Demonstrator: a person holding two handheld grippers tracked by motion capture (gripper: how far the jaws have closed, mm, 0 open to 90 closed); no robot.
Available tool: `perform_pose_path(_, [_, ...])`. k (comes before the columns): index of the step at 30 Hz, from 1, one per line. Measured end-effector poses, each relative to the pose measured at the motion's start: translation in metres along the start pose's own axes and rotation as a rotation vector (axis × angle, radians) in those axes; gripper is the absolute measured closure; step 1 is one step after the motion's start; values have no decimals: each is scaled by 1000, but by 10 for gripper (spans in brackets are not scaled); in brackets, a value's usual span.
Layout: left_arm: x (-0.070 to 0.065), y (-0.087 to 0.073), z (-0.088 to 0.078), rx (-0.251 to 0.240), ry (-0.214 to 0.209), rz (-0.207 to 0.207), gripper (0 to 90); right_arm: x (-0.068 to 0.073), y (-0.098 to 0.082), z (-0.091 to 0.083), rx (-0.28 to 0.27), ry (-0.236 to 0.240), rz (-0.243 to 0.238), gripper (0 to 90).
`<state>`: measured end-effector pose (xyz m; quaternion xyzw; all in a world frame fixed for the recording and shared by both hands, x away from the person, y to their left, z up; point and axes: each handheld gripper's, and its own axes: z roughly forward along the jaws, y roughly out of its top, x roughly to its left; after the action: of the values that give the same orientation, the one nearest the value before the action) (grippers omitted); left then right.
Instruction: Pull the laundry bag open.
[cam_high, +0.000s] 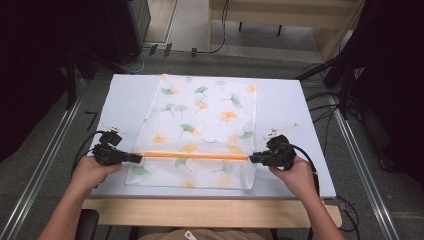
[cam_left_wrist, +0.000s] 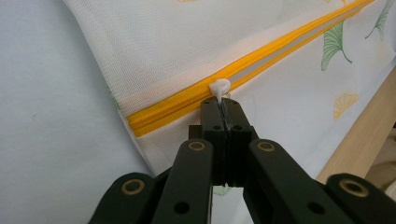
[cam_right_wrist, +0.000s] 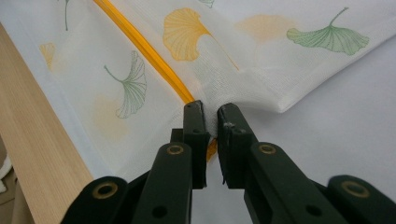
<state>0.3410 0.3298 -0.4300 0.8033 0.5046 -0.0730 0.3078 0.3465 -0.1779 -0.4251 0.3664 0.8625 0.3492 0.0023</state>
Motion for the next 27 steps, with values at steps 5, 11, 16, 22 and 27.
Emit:
perform_pose_path(5, [0, 0, -1, -4, 2, 6, 900, 0, 0, 0, 2, -1, 2, 846])
perform_pose_path(11, [0, 0, -1, -8, 2, 6, 900, 0, 0, 0, 2, -2, -2, 846])
perform_pose_path(16, [1, -1, -2, -11, 1, -2, 900, 0, 0, 0, 3, -3, 1, 846])
perform_pose_path(22, [2, -1, -3, -11, 1, -5, 900, 0, 0, 0, 7, -4, 3, 846])
perform_pose_path(27, [0, 0, -3, -17, 2, -7, 900, 0, 0, 0, 5, -6, 0, 846])
